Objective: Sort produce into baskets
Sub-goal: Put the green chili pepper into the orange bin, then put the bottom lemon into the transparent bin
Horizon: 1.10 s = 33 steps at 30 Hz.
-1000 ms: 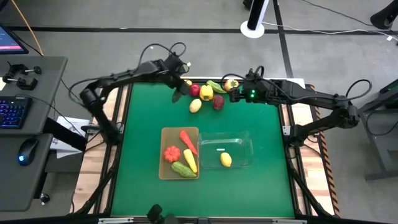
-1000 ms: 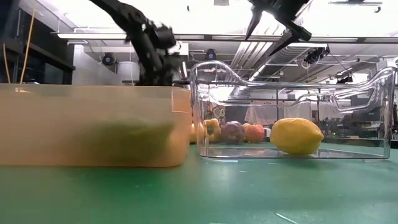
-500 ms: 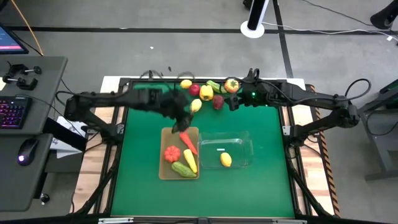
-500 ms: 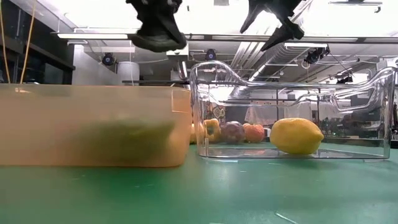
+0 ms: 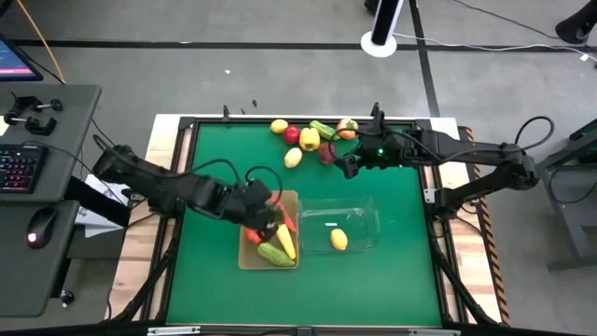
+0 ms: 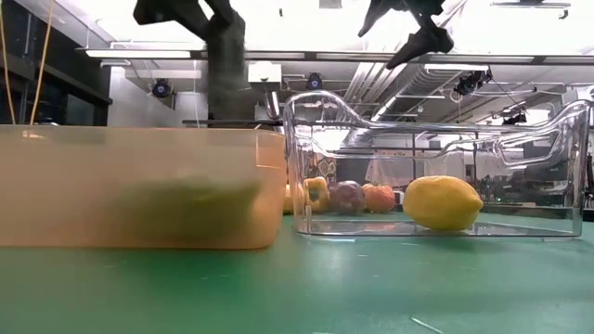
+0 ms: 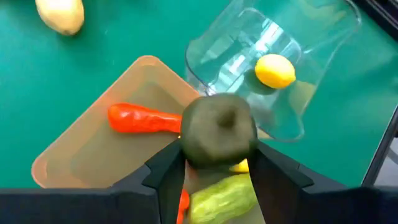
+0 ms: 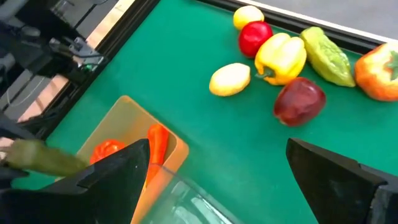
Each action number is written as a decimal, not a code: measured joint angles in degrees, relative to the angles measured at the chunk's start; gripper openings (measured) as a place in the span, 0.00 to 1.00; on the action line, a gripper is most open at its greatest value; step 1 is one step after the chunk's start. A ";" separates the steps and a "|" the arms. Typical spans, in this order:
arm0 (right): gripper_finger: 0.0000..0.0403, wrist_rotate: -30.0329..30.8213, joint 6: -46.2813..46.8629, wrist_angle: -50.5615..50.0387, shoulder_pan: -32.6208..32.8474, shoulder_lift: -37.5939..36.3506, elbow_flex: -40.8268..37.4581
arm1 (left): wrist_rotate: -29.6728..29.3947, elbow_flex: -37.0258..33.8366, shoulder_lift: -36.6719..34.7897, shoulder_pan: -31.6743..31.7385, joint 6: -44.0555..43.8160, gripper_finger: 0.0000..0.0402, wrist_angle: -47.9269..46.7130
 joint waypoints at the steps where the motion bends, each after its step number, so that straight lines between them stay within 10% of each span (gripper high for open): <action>1: 0.92 0.00 -0.52 0.00 0.19 0.00 0.02 | -1.37 0.00 0.11 -1.02 -0.68 0.40 0.04; 17: 0.92 -1.47 -3.02 0.00 0.90 0.00 0.00 | -4.39 0.00 0.34 -3.31 -9.26 0.57 -2.37; 33: 0.92 -0.25 -0.29 -0.02 -0.66 0.00 0.00 | -3.07 0.00 0.15 2.04 4.23 0.75 -2.67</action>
